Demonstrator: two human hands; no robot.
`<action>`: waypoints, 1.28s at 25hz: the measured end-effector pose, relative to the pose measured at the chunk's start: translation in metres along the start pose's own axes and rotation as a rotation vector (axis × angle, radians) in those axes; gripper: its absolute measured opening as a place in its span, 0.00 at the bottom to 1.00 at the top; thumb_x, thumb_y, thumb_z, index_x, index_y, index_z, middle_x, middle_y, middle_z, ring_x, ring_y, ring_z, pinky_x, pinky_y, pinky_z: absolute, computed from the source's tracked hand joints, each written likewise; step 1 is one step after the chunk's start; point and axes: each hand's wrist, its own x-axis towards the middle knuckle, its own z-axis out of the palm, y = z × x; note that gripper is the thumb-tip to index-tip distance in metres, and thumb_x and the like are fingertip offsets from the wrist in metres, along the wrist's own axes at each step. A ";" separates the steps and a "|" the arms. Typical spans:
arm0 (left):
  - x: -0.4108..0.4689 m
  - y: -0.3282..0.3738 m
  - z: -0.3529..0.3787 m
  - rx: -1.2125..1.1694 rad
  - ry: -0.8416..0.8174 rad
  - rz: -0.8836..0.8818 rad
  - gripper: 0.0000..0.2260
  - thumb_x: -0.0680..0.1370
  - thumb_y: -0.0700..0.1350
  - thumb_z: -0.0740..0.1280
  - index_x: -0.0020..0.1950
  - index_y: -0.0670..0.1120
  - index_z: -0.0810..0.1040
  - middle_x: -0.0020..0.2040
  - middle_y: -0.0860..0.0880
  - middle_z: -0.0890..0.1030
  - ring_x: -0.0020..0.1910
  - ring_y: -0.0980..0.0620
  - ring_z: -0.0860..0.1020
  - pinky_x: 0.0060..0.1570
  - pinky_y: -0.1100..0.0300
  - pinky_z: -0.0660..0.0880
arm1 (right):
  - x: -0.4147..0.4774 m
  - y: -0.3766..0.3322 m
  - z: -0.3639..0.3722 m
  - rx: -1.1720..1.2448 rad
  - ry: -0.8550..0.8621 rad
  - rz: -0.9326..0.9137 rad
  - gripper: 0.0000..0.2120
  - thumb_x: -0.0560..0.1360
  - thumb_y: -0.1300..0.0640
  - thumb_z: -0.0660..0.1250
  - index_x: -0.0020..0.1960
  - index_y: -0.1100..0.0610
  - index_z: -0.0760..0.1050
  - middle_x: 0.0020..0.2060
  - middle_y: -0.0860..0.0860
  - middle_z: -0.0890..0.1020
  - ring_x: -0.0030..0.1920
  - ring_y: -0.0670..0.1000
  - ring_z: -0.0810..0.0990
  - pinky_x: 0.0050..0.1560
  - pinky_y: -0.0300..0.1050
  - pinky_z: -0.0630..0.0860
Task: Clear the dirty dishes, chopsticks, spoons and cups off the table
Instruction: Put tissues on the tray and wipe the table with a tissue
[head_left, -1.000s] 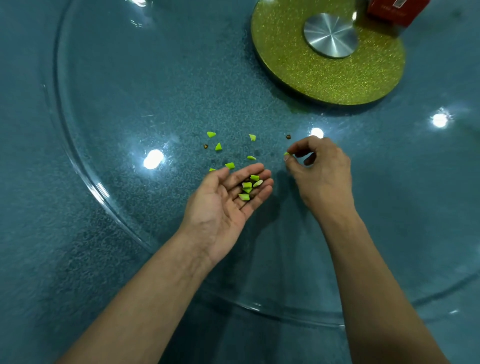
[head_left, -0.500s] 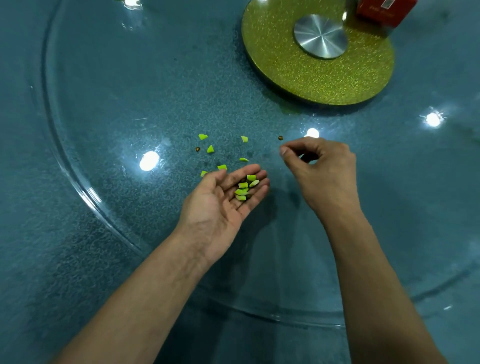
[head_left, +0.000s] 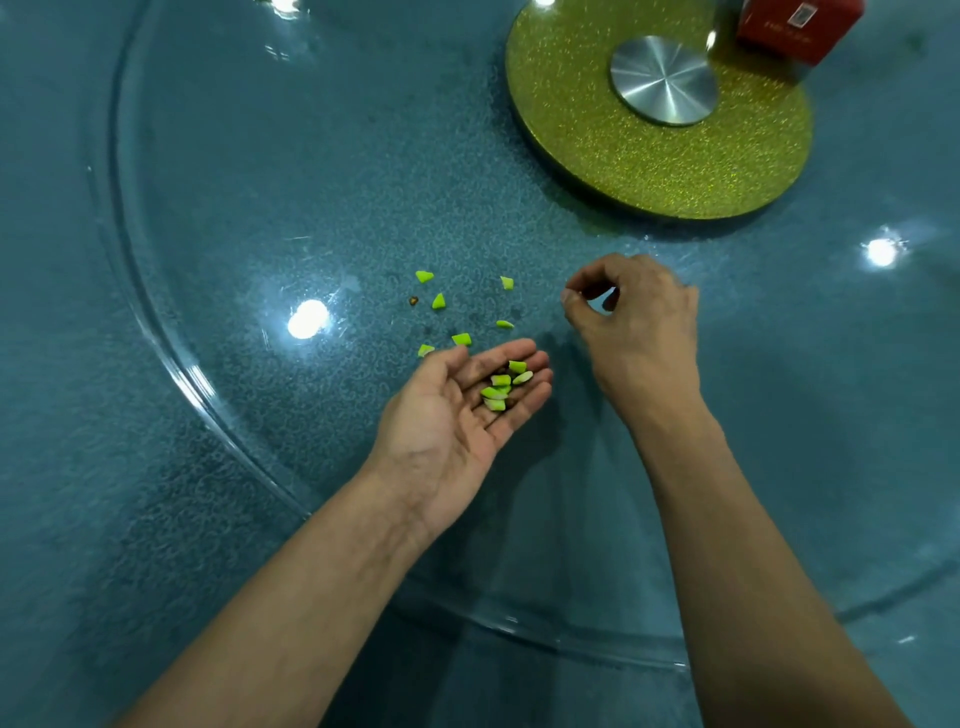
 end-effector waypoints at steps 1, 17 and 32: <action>0.001 0.001 0.001 -0.002 0.001 0.005 0.22 0.85 0.46 0.53 0.57 0.31 0.80 0.55 0.33 0.84 0.56 0.40 0.83 0.58 0.51 0.80 | -0.005 -0.004 -0.003 0.106 -0.022 -0.006 0.01 0.74 0.52 0.73 0.45 0.48 0.82 0.42 0.44 0.83 0.45 0.48 0.80 0.54 0.50 0.75; -0.019 0.007 -0.020 -0.057 0.045 0.025 0.22 0.85 0.46 0.52 0.58 0.30 0.80 0.57 0.32 0.83 0.60 0.39 0.82 0.55 0.53 0.82 | -0.029 -0.028 0.009 0.173 -0.150 -0.061 0.06 0.73 0.53 0.76 0.50 0.47 0.84 0.42 0.44 0.80 0.41 0.46 0.78 0.52 0.51 0.78; -0.028 0.019 -0.035 -0.087 0.078 0.087 0.22 0.85 0.45 0.52 0.57 0.31 0.80 0.56 0.33 0.83 0.55 0.41 0.84 0.55 0.53 0.82 | -0.051 -0.061 -0.002 0.415 -0.187 -0.059 0.03 0.75 0.58 0.74 0.46 0.50 0.86 0.35 0.40 0.83 0.33 0.39 0.76 0.38 0.29 0.69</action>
